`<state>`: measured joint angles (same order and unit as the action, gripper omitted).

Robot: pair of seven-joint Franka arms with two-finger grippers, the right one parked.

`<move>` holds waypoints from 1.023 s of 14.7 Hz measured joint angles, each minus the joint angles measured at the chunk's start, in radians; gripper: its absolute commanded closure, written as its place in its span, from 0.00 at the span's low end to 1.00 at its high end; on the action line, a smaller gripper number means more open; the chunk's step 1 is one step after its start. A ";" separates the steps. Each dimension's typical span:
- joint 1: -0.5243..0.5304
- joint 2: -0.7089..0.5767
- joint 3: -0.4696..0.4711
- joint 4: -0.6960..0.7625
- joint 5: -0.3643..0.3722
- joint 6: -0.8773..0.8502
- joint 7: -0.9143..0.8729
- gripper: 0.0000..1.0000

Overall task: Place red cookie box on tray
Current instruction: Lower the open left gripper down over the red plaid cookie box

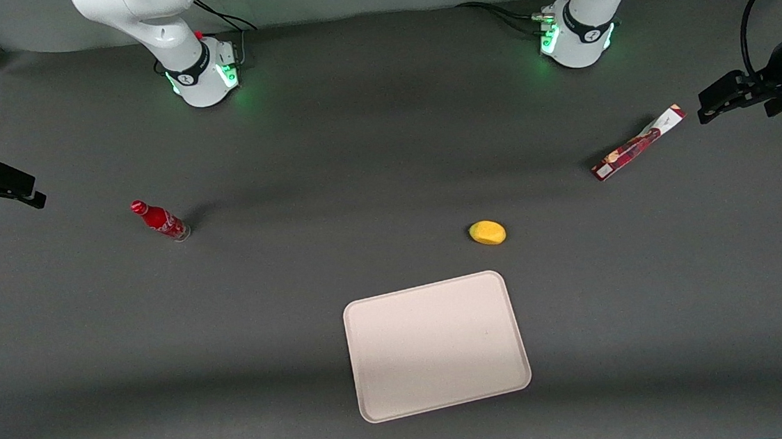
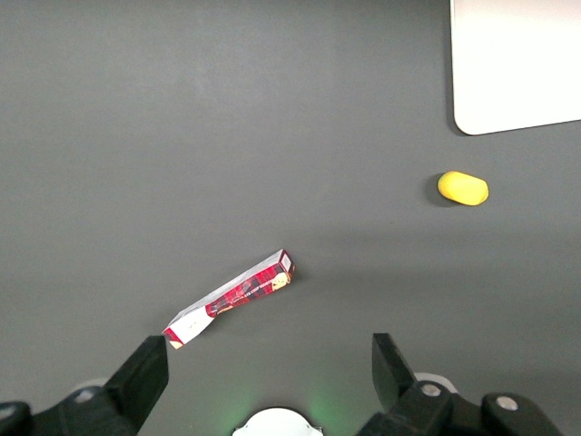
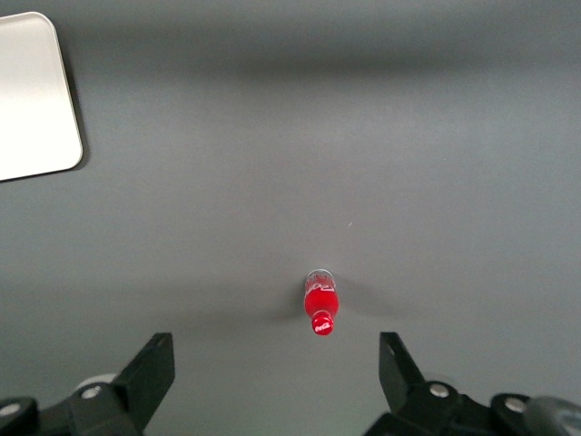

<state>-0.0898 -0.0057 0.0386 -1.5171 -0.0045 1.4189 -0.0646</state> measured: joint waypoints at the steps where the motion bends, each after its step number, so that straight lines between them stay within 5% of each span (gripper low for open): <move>1: 0.000 0.004 0.002 0.004 0.000 -0.002 0.000 0.00; 10: 0.002 0.008 0.009 0.009 0.003 -0.090 0.010 0.00; 15: 0.006 -0.011 0.096 -0.048 0.053 -0.148 0.400 0.00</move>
<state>-0.0837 -0.0166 0.1342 -1.5652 0.0482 1.2708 0.3355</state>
